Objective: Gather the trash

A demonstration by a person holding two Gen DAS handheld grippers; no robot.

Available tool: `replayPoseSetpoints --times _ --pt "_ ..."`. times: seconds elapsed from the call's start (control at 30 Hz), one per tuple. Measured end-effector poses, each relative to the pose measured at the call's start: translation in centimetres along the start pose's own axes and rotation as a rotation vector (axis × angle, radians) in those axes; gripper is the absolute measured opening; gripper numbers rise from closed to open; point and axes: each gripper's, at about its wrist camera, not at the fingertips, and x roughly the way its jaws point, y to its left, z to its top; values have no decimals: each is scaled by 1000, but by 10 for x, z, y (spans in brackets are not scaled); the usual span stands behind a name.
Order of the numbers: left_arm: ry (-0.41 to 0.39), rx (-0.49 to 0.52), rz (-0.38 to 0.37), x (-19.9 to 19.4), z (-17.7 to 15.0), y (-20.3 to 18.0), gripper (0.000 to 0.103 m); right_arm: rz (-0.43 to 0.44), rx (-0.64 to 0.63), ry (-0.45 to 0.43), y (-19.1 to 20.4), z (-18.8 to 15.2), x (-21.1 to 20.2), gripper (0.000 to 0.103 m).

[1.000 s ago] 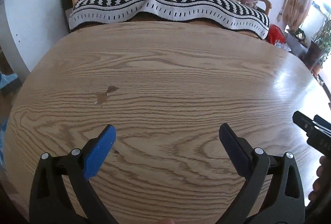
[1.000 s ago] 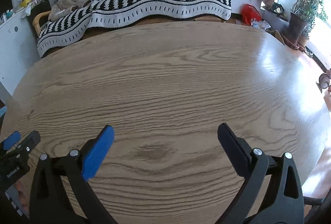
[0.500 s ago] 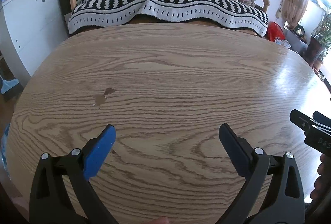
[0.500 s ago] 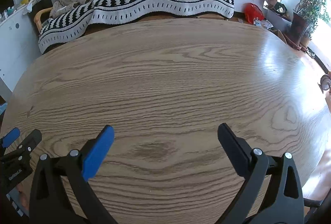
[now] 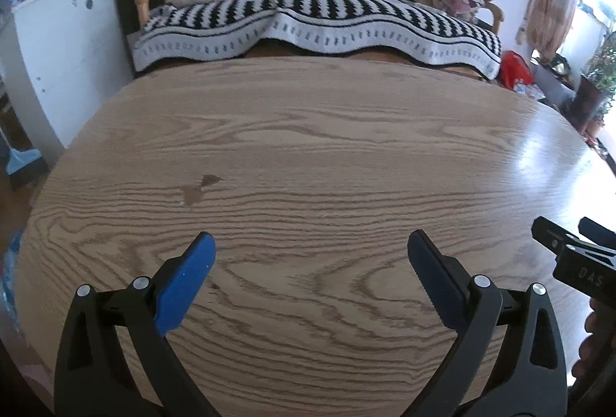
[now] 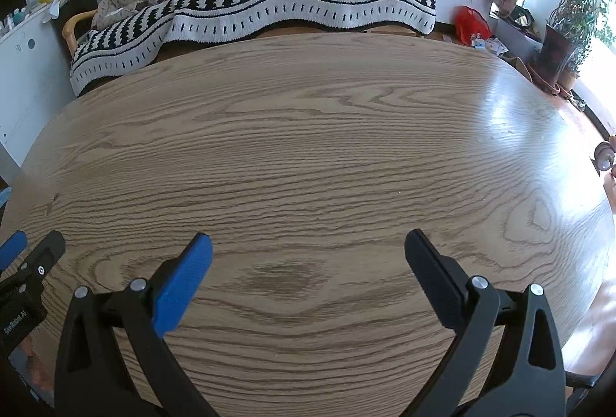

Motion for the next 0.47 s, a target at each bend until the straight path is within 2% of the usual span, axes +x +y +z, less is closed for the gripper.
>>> replayPoseSetpoints --times 0.07,0.2,0.3,0.47 --pt "-14 0 23 -4 -1 -2 97 -1 -2 1 0 0 0 97" --pt "-12 6 -21 -5 -1 -4 97 -3 -4 1 -1 0 -1 97" --pt "-10 36 -12 -2 -2 -8 97 -6 -7 7 0 0 -1 97" --pt "19 39 -44 9 -4 -6 97 -20 -17 13 -2 -1 2 97"
